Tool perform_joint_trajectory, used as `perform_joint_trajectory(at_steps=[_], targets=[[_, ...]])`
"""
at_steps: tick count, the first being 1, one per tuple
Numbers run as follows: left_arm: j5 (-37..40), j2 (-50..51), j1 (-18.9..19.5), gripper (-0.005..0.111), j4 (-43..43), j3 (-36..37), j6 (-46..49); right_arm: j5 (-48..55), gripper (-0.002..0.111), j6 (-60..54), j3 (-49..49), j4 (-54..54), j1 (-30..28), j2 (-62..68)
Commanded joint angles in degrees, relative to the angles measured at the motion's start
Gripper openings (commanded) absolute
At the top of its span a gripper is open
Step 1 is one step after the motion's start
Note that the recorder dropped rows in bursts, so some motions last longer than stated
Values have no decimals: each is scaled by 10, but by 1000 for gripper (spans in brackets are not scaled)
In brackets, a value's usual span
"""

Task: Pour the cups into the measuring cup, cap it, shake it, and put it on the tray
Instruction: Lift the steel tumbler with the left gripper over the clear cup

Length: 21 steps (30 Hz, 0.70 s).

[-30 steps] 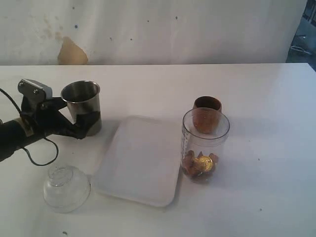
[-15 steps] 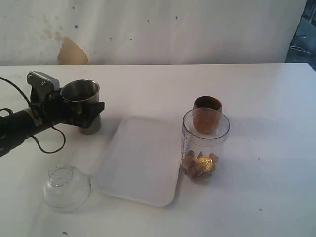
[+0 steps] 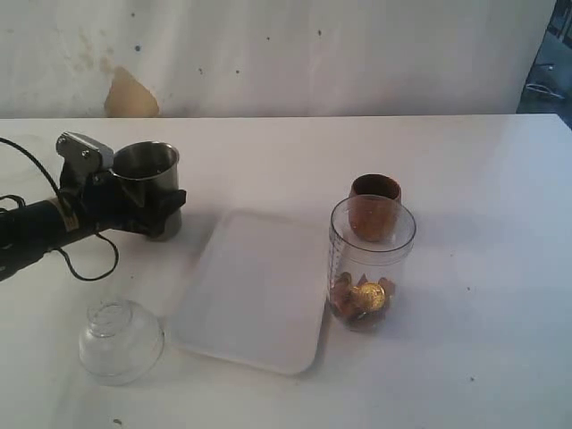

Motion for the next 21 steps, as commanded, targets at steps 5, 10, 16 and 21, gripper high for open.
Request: perform_joint_trajectory(at_steps=[5, 10, 16, 21], targets=[[-2, -15, -2, 0, 11, -2, -74, 1, 0, 2, 2, 0, -2, -4], [7, -101, -12, 0, 61, -2, -85, 1, 0, 2, 2, 2, -2, -4], [48, -190, -99, 0, 65, -2, -89, 1, 0, 2, 2, 2, -2, -4], [59, -195, -151, 0, 30, -2, -116, 1, 0, 2, 2, 2, -2, -4]])
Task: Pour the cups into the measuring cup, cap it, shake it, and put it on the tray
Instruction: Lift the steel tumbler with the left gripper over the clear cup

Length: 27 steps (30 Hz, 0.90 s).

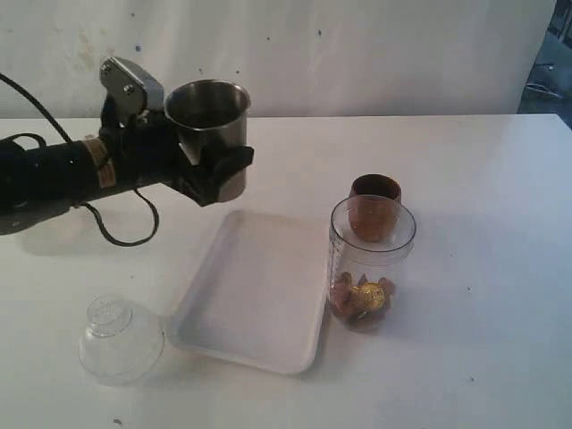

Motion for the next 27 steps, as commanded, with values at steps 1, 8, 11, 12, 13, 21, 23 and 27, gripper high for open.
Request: perform_joint_trajectory(at_steps=[1, 8, 11, 12, 13, 21, 23, 27], targets=[[-13, -13, -13, 0, -51, -3, -54, 1, 0, 2, 2, 2, -2, -4], [-37, -23, -12, 0, -17, -3, -92, 1, 0, 2, 2, 2, -2, -4], [-78, -25, -19, 0, 1, -3, -119, 1, 0, 2, 2, 2, -2, -4], [-87, -27, -24, 0, 20, -3, -103, 1, 0, 2, 2, 2, -2, -4], [-83, -31, -31, 0, 31, -3, -86, 1, 0, 2, 2, 2, -2, -4], [-20, -36, -52, 0, -14, -3, -28, 1, 0, 2, 2, 2, -2, -4], [-22, -36, -60, 0, -5, -3, -25, 1, 0, 2, 2, 2, -2, -4], [-18, -36, -78, 0, 1, -3, 10, 1, 0, 2, 2, 2, -2, -4]])
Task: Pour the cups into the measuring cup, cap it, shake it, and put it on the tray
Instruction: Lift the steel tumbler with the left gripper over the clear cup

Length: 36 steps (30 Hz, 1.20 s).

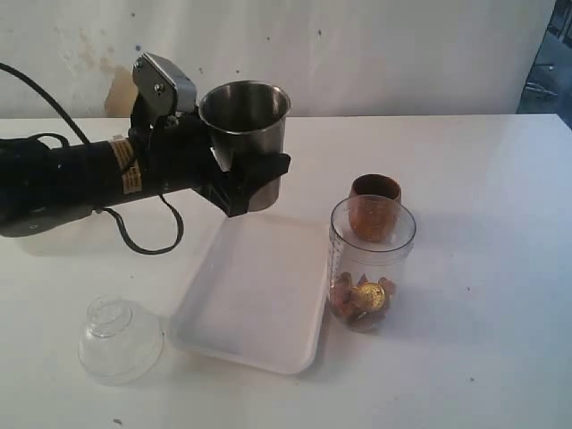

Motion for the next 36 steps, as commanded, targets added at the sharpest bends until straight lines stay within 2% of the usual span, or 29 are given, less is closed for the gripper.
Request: perform_joint_trajectory(at_steps=[1, 5, 13, 22, 28, 36], targets=[[-28, -12, -26, 0, -9, -3, 48, 1, 0, 2, 2, 2, -2, -4], [-30, -12, -42, 0, -25, -3, 70, 1, 0, 2, 2, 2, -2, -4], [-35, -12, -50, 0, -37, -7, 77, 1, 0, 2, 2, 2, -2, -4], [7, 30, -88, 0, -39, -85, 77, 1, 0, 2, 2, 2, -2, -4], [11, 60, -93, 0, -34, -117, 87, 1, 0, 2, 2, 2, -2, -4], [15, 66, -93, 0, -26, -117, 197, 1, 0, 2, 2, 2, -2, -4]])
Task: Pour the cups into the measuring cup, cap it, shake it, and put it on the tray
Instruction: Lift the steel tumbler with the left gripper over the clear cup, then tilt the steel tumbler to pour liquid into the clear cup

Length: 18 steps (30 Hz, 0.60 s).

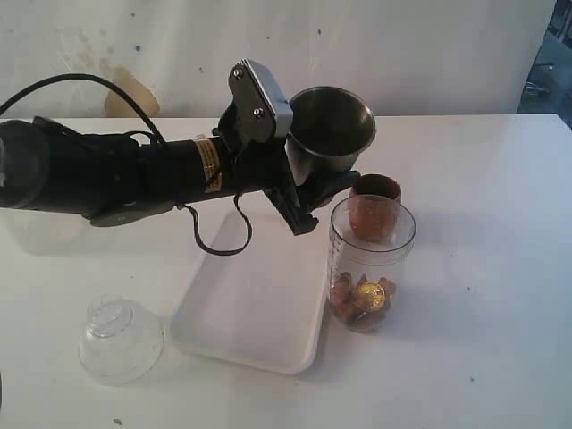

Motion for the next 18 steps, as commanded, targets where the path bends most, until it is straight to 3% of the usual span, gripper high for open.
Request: perform_joint_trajectory(at_steps=[1, 18], targets=[[-28, -7, -2, 0, -8, -10, 52, 1, 0, 2, 2, 1, -2, -4], [-24, -7, -2, 0, -13, -10, 125, 1, 0, 2, 2, 1, -2, -4]])
